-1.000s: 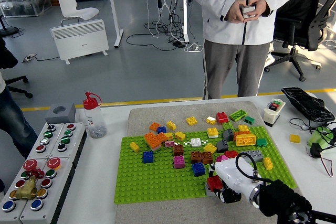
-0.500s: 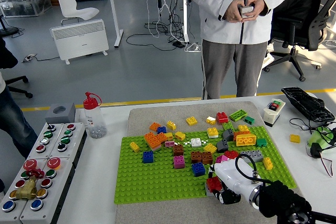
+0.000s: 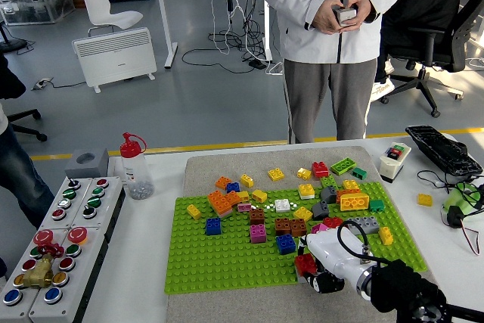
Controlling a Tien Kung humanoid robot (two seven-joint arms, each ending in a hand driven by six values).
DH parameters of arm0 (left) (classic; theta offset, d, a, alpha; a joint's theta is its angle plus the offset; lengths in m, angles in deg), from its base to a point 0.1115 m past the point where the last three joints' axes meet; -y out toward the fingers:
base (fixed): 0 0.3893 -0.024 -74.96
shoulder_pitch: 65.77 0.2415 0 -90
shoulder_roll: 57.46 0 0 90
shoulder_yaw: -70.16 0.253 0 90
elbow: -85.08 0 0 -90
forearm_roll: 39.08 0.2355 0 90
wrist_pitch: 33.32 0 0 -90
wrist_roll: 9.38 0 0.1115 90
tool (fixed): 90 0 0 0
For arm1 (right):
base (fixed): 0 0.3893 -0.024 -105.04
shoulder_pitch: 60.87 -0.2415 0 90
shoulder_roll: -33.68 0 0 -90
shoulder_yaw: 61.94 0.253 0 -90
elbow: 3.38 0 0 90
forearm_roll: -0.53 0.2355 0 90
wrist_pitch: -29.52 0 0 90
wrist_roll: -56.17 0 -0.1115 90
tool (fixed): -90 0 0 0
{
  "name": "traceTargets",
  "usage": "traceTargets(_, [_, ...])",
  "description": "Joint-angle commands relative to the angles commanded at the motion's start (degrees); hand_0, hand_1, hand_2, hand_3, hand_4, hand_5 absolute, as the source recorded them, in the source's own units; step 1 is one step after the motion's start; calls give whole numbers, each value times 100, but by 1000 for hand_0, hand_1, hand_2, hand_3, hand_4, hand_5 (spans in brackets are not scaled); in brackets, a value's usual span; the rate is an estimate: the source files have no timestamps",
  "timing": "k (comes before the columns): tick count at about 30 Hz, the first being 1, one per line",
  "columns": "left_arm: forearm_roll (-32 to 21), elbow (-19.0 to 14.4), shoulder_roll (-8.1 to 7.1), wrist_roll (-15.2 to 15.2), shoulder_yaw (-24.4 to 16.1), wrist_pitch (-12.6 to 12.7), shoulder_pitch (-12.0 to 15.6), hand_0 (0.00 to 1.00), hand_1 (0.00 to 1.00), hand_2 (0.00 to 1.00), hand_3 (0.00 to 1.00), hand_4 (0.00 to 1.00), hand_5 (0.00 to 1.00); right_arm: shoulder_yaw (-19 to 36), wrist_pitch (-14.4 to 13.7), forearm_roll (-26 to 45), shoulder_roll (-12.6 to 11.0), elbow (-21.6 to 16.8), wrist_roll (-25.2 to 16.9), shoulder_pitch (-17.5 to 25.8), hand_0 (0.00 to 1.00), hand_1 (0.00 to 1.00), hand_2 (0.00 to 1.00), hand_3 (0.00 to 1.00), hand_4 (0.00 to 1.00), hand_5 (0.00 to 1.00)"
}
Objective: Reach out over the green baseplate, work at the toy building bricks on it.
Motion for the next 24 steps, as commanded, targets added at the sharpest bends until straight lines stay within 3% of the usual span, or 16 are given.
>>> traceTargets(24, [-28,0,-6,-8,20,0,-26,674,688,662,606,350,998,13,142,37,-10,36,-3,-14,349,250,350,633,584,238])
